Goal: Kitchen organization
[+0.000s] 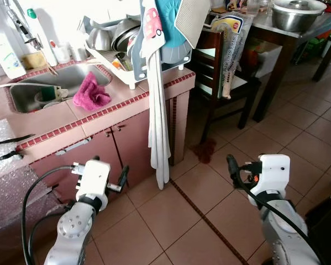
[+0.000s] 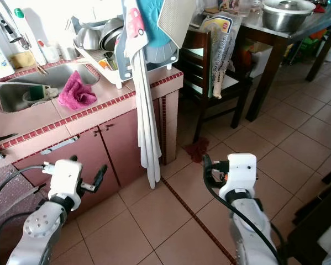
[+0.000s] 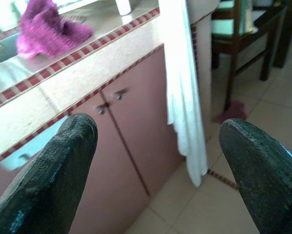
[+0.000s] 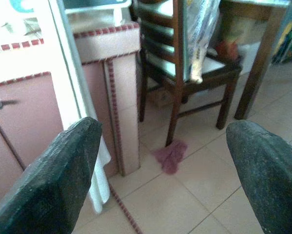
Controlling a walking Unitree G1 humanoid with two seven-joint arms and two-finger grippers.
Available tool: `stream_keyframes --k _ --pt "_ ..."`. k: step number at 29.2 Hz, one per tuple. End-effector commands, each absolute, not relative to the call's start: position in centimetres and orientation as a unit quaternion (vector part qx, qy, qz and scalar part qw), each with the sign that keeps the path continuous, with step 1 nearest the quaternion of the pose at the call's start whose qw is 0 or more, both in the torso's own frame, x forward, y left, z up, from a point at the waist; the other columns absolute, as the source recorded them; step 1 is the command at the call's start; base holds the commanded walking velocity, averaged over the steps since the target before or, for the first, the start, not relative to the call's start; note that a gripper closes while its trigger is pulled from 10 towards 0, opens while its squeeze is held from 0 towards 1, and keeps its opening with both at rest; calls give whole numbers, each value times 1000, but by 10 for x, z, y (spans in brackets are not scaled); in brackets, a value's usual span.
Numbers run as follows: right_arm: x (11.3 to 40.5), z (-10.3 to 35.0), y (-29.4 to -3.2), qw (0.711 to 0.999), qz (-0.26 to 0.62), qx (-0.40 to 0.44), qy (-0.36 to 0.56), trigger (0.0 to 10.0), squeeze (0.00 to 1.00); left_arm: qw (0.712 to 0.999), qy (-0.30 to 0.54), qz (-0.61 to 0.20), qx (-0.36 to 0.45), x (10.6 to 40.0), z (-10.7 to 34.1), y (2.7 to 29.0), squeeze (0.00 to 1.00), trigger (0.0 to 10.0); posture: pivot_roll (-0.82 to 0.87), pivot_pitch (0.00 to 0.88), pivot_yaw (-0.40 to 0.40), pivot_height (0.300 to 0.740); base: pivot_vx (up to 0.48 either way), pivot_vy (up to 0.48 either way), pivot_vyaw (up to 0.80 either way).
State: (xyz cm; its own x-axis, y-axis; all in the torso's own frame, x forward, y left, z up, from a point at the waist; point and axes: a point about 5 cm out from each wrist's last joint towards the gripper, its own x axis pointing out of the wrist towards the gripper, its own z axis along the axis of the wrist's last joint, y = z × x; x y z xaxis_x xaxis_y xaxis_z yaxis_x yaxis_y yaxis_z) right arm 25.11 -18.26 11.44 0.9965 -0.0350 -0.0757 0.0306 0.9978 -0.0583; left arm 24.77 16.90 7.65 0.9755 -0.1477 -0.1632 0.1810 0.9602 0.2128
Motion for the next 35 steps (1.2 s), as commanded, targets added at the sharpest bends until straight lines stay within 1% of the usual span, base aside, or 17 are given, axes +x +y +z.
stream_keyframes --k 1,5,7,9,10,12,15,20,27,29,35 --pt "253 114 -188 997 -42 -52 33 10000 0 987 58 -78 127 249 83 168 0 10000 -50 0 45 740 0 0 0" --pt "259 112 -193 998 -40 11 50 10000 0 987 50 -62 138 259 89 170 0 10000 -53 0 43 740 0 0 0" --pt "262 117 -195 998 -42 -4 36 10000 0 988 52 -58 134 265 91 169 0 10000 -54 0 38 740 0 0 0" --pt "263 119 -194 999 -42 3 32 10000 0 988 51 -58 135 267 91 169 0 10000 -56 0 35 740 0 0 0" --pt "264 121 -192 999 -30 -20 26 10000 0 990 55 -55 118 267 91 167 0 10000 -59 0 30 740 0 0 0" --pt "265 120 -190 999 -23 -27 27 10000 0 989 54 -57 124 268 91 165 0 10000 -59 0 21 740 0 0 0" --pt "266 118 -188 999 -16 -19 32 10000 0 990 44 -57 122 273 91 161 0 10000 -51 0 7 740 0 0 800" --pt "268 115 -188 999 -15 -19 38 10000 0 992 41 -49 110 283 97 163 0 10000 -52 0 4 740 0 0 800" --pt "269 115 -193 999 -27 -15 37 10000 0 991 53 -76 95 282 91 159 0 10000 -49 0 4 740 0 0 800" --pt "269 113 -195 999 -30 12 43 10000 0 991 53 -73 94 282 91 159 0 10000 -40 0 -3 740 0 0 0" --pt "272 110 -192 998 -18 -8 53 10000 0 993 58 -62 84 285 89 161 0 10000 -36 0 -6 740 0 0 0"
